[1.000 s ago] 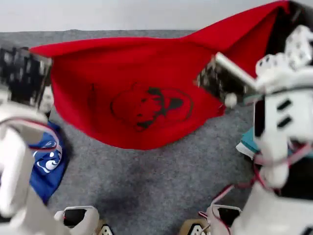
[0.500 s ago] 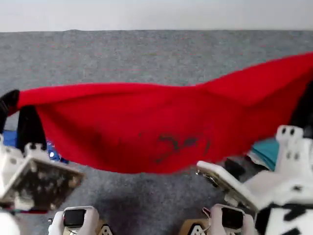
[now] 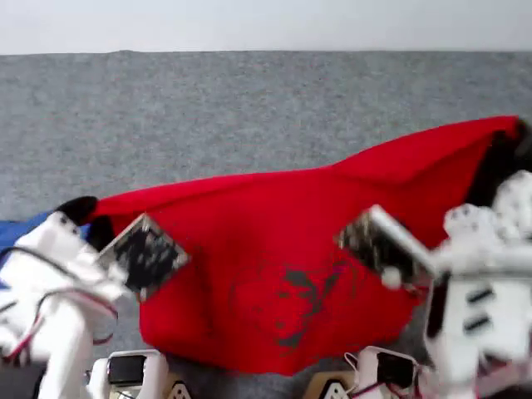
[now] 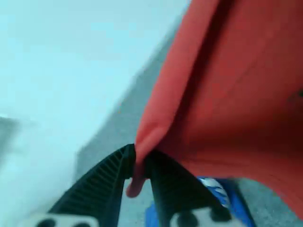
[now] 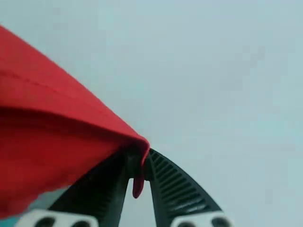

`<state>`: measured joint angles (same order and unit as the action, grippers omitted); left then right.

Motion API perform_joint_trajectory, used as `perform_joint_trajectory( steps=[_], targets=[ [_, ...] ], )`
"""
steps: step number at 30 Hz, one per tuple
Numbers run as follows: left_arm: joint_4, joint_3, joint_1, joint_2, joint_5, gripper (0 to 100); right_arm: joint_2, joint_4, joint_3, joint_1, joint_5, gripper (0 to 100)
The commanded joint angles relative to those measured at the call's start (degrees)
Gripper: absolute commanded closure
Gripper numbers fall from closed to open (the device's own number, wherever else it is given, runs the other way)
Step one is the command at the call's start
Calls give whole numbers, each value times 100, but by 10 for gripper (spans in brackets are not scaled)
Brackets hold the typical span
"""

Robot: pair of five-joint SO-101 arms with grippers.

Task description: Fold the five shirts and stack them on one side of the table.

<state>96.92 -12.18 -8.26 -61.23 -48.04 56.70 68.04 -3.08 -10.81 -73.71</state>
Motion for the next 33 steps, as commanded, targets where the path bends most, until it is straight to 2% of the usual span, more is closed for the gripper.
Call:
perform_joint_trajectory(
  steps=[1, 4, 8, 11, 14, 18, 21, 33],
  targets=[
    [-976, -1024, -26, 202, -53, 995, -101, -145, 1213, 409, -378, 987],
    [-2180, -1930, -26, 501, -44, 995, -110, -1033, 2365, 690, -422, 987],
    [-3912, -2809, -26, 1231, -44, 995, -119, -3099, 4044, 875, -431, 988],
    [-5055, -2967, -26, 1960, -35, 995, -127, -4919, 5231, 998, -431, 988],
    [-5802, -2677, -35, 2752, -35, 995, -382, -6651, 6031, 1095, -431, 988],
    [-5960, -1736, -35, 3727, -35, 995, -1297, -8286, 6101, 1059, -431, 988],
    [-5960, -1007, -35, 4281, -35, 995, -2018, -9121, 5785, 1007, -431, 988],
    [-5960, 840, -35, 5459, -35, 995, -4462, -9323, 3130, 971, -404, 988]
  ],
)
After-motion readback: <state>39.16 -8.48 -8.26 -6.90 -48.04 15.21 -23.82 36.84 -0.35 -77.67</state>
